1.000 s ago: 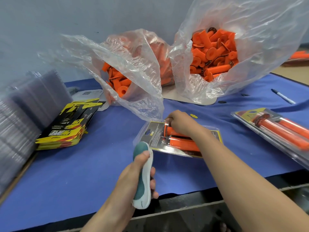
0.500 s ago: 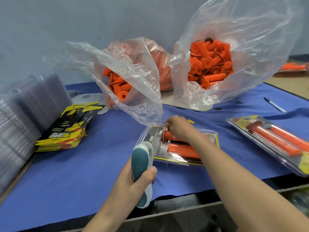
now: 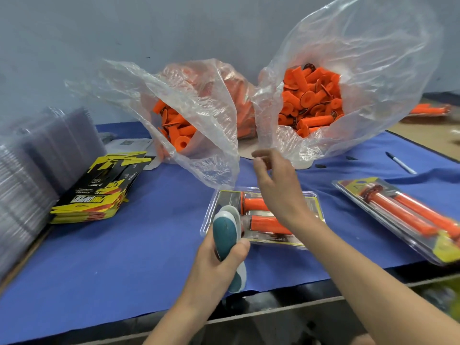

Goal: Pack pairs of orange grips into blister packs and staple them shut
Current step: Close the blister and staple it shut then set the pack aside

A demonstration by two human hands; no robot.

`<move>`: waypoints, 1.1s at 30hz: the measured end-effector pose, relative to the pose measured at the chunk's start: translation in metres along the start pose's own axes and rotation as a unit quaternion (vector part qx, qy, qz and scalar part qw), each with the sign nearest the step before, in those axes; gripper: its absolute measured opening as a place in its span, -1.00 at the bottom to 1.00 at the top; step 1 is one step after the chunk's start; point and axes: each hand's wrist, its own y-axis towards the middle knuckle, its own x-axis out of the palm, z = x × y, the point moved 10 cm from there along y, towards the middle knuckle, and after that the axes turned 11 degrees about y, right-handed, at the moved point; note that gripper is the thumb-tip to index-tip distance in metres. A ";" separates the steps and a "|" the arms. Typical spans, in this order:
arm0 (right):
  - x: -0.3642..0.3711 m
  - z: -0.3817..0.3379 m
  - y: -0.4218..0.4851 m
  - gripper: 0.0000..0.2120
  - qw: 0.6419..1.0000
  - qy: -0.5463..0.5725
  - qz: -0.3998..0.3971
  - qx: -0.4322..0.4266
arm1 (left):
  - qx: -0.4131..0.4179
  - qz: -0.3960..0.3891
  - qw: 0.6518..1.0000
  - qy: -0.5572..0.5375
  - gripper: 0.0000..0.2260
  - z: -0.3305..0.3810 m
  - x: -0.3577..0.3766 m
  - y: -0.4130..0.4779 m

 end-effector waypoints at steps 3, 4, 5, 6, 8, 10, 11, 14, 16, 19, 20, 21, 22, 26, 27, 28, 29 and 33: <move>0.001 0.003 -0.070 -0.81 0.941 0.251 -0.038 0.224 | 0.001 0.001 1.000 0.005 -0.69 0.002 0.001 0.000; 0.015 0.009 -0.101 -0.78 0.897 0.294 -0.085 0.318 | 0.004 0.004 1.000 0.011 -0.74 0.004 0.001 -0.001; 0.024 0.016 -0.130 -0.76 0.856 0.316 -0.111 0.393 | 0.006 0.007 1.000 0.015 -0.77 0.004 0.000 -0.001; 0.027 0.024 -0.151 -0.77 0.823 0.327 -0.108 0.451 | 0.006 0.009 1.000 0.017 -0.78 0.004 -0.001 -0.001; 0.021 0.045 -0.177 -0.72 0.782 0.330 -0.051 0.527 | 0.007 0.004 1.000 0.013 -0.75 0.006 -0.001 -0.003; 0.020 0.055 -0.186 -0.62 0.737 0.373 0.002 0.564 | 0.009 -0.008 1.000 0.007 -0.73 0.007 0.000 -0.005; 0.025 0.055 -0.185 -0.58 0.708 0.413 0.012 0.573 | 0.008 -0.013 1.000 0.001 -0.70 0.008 0.001 -0.006; 0.041 0.057 -0.176 -0.59 0.690 0.457 0.007 0.561 | 0.000 -0.018 1.000 -0.005 -0.61 0.005 0.001 -0.006; 0.047 0.062 -0.169 -0.73 0.718 0.422 0.005 0.553 | 0.002 -0.023 1.000 0.008 -0.60 0.007 0.000 -0.008; 0.053 0.068 -0.160 -0.84 0.745 0.396 0.006 0.536 | 0.005 -0.026 0.999 0.032 -0.67 0.012 -0.002 -0.008; 0.054 0.070 -0.159 -0.84 0.750 0.394 0.009 0.531 | 0.003 -0.032 0.999 0.040 -0.67 0.013 -0.002 -0.008; 0.056 0.072 -0.158 -0.82 0.752 0.397 0.011 0.526 | 0.000 -0.039 0.998 0.043 -0.65 0.014 -0.003 -0.009; 0.057 0.072 -0.156 -0.82 0.753 0.403 0.011 0.520 | -0.004 -0.047 0.998 0.045 -0.63 0.015 -0.004 -0.010; 0.059 0.077 -0.154 -0.90 0.734 0.434 0.048 0.521 | -0.099 -0.022 0.994 -0.038 -0.51 -0.005 -0.024 -0.025; 0.058 0.077 -0.153 -0.91 0.728 0.439 0.057 0.523 | -0.162 -0.029 0.982 -0.090 -0.44 -0.020 -0.025 -0.032; 0.058 0.077 -0.152 -0.91 0.725 0.441 0.063 0.526 | -0.227 -0.059 0.965 -0.120 -0.40 -0.032 -0.020 -0.040; 0.058 0.078 -0.151 -0.90 0.723 0.439 0.067 0.529 | -0.284 -0.105 0.944 -0.130 -0.36 -0.041 -0.012 -0.048; 0.058 0.080 -0.155 -0.90 0.730 0.405 0.079 0.545 | -0.380 -0.172 0.896 -0.152 -0.31 -0.051 0.008 -0.052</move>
